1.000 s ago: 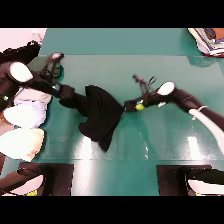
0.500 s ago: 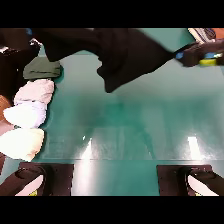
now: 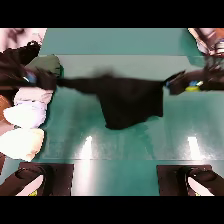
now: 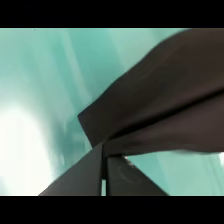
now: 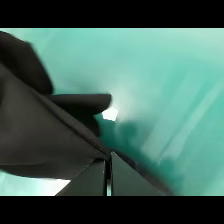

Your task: Fold the shirts.

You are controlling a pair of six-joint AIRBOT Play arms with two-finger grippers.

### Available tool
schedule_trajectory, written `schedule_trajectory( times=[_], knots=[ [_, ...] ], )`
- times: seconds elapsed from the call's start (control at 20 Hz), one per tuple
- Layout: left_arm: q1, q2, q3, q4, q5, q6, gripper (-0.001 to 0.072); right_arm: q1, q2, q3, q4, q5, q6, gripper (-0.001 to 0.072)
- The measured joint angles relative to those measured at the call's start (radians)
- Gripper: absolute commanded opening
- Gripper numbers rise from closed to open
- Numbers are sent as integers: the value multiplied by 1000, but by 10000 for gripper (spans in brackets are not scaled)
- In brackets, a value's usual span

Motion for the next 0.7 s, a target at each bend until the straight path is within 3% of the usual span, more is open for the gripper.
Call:
schedule_trajectory(
  times=[0.25, 0.65, 0.7],
  knots=[
    [0, 1, -249, -6, 120, 34, 24, 29, -26, -166, 2, -64, 6, 14],
    [0, 2, -134, 31, 213, 47, 24, 36, -141, -55, 6, -110, 8, 21],
    [0, 2, -121, 39, 223, 48, 25, 45, -173, -29, 10, -111, 8, 118]
  ],
)
